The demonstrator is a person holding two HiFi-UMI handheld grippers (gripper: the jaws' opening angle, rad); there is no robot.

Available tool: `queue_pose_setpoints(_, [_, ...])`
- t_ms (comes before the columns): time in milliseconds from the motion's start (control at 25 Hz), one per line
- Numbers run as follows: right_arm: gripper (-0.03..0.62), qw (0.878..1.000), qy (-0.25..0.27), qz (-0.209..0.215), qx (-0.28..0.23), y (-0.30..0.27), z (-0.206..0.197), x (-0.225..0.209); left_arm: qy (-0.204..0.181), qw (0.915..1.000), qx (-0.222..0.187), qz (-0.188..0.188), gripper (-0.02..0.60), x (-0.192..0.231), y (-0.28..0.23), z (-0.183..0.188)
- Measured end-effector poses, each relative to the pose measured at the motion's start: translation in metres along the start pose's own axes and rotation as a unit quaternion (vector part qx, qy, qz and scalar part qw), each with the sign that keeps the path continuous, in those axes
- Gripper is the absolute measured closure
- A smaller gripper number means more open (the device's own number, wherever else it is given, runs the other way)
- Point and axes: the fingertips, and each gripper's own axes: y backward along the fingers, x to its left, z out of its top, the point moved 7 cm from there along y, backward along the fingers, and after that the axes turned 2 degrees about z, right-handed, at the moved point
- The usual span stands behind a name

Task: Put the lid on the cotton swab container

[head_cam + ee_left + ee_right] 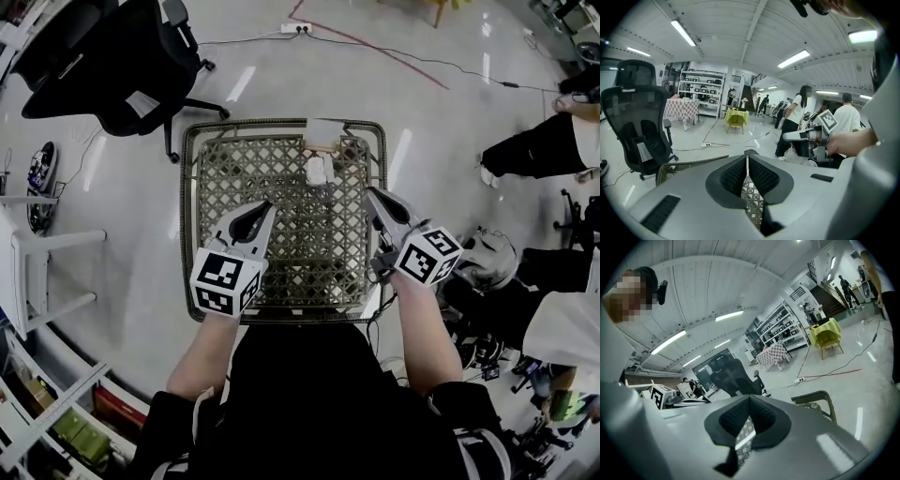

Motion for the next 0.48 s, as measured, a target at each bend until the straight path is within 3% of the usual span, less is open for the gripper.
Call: queue_pose_setpoints(480, [0.583, 0.998, -0.004, -0.005, 0.07, -0.054, -0.033, -0.052, 0.017, 0.9994, 0.03, -0.004, 0.561, 0.014, -0.059, -0.046])
